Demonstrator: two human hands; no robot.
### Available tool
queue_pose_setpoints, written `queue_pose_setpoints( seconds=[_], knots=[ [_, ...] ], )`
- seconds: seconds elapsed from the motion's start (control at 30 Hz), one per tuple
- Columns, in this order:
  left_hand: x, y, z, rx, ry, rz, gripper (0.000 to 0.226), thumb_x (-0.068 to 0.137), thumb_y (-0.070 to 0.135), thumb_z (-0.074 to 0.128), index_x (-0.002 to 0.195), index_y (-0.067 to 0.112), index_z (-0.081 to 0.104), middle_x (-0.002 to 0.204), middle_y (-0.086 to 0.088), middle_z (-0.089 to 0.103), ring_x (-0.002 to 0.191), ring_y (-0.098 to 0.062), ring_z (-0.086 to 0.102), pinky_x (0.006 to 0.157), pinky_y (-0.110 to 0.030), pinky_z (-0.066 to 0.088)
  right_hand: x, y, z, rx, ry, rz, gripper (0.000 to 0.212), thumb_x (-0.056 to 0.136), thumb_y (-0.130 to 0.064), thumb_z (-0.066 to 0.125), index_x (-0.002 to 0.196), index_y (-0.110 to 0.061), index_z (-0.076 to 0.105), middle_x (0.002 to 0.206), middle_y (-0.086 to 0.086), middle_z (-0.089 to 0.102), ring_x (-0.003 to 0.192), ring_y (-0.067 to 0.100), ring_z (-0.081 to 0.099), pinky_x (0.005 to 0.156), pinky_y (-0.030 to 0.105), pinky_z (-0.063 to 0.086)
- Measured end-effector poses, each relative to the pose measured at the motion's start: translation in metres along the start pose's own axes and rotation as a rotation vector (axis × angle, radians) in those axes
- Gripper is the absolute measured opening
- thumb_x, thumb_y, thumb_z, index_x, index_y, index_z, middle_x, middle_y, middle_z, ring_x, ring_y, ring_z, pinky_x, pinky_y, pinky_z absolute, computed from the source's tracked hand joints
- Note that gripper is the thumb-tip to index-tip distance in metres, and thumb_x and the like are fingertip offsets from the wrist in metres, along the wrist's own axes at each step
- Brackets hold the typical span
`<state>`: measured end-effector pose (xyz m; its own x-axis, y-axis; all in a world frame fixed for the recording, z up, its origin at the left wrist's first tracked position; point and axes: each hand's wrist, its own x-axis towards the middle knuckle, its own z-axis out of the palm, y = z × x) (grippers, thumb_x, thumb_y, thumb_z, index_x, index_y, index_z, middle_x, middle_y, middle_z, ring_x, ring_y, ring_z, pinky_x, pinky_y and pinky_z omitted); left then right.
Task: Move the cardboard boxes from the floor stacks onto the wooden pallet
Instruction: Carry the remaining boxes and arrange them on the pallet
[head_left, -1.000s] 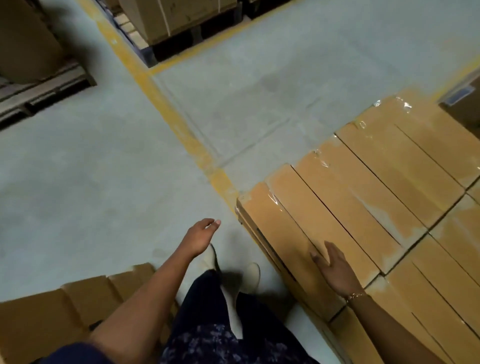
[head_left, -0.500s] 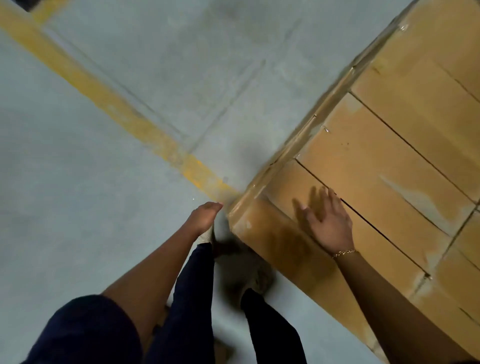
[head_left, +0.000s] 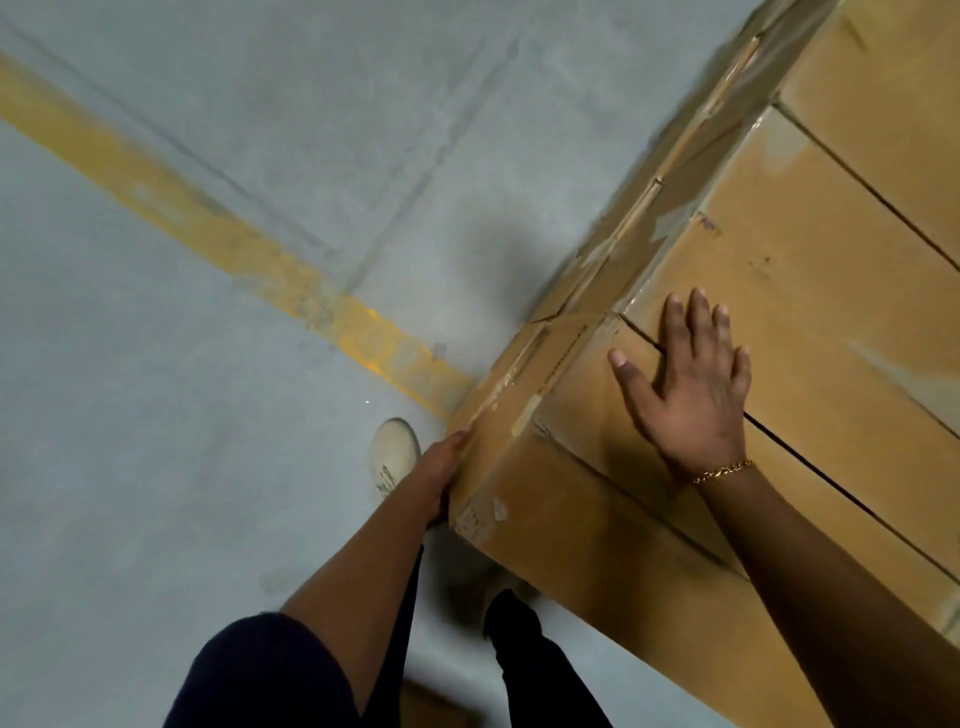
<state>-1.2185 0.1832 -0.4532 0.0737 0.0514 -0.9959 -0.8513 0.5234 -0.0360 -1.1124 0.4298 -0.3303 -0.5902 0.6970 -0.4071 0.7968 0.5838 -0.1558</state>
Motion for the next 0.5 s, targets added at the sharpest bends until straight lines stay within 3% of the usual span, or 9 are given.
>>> queue_pose_setpoints(
  seconds=[0.1,0.23,0.37,0.43,0.5],
  knots=[
    [0.010,-0.002,0.002,0.011,0.017,0.027,0.058,0.095,0.054,0.063,0.126,0.005,0.065,0.101,-0.017,0.074,0.088,-0.034,0.073,0.072,-0.039,0.058,0.000,0.001,0.005,0.002,0.006,-0.001,0.088,0.095,-0.077,0.023,0.163,-0.028,-0.001,0.171,-0.004,-0.013,0.157,0.022,-0.013,0.124,0.056,-0.003],
    [0.012,-0.002,0.005,0.148,0.085,0.052,0.064,0.095,0.055,0.062,0.126,-0.001,0.064,0.108,-0.019,0.072,0.095,-0.034,0.071,0.083,-0.042,0.058,0.001,0.001,0.012,-0.003,0.005,-0.003,0.085,0.097,-0.074,0.019,0.163,-0.027,-0.005,0.170,-0.003,-0.018,0.156,0.021,-0.018,0.124,0.058,-0.005],
    [0.013,-0.003,0.007,0.175,0.106,0.081,0.054,0.096,0.052,0.063,0.107,0.000,0.068,0.096,-0.018,0.074,0.086,-0.032,0.072,0.073,-0.037,0.058,0.001,0.003,0.015,-0.005,0.015,-0.008,0.082,0.099,-0.072,0.017,0.163,-0.027,-0.007,0.169,-0.003,-0.019,0.156,0.021,-0.018,0.123,0.059,-0.005],
    [0.013,-0.003,0.008,0.227,0.122,0.103,0.052,0.095,0.055,0.063,0.097,0.004,0.070,0.093,-0.016,0.074,0.084,-0.031,0.072,0.082,-0.041,0.058,0.001,0.004,0.018,-0.024,0.026,-0.008,0.082,0.099,-0.072,0.016,0.163,-0.026,-0.006,0.169,-0.003,-0.019,0.156,0.022,-0.018,0.123,0.059,-0.005],
    [0.015,-0.003,0.007,0.305,0.168,0.143,0.060,0.092,0.063,0.061,0.106,0.005,0.070,0.104,-0.016,0.072,0.092,-0.031,0.070,0.091,-0.045,0.057,0.002,0.004,0.018,-0.029,0.027,-0.004,0.083,0.099,-0.073,0.016,0.163,-0.026,-0.006,0.170,-0.002,-0.019,0.156,0.022,-0.018,0.122,0.059,-0.006]
  ],
)
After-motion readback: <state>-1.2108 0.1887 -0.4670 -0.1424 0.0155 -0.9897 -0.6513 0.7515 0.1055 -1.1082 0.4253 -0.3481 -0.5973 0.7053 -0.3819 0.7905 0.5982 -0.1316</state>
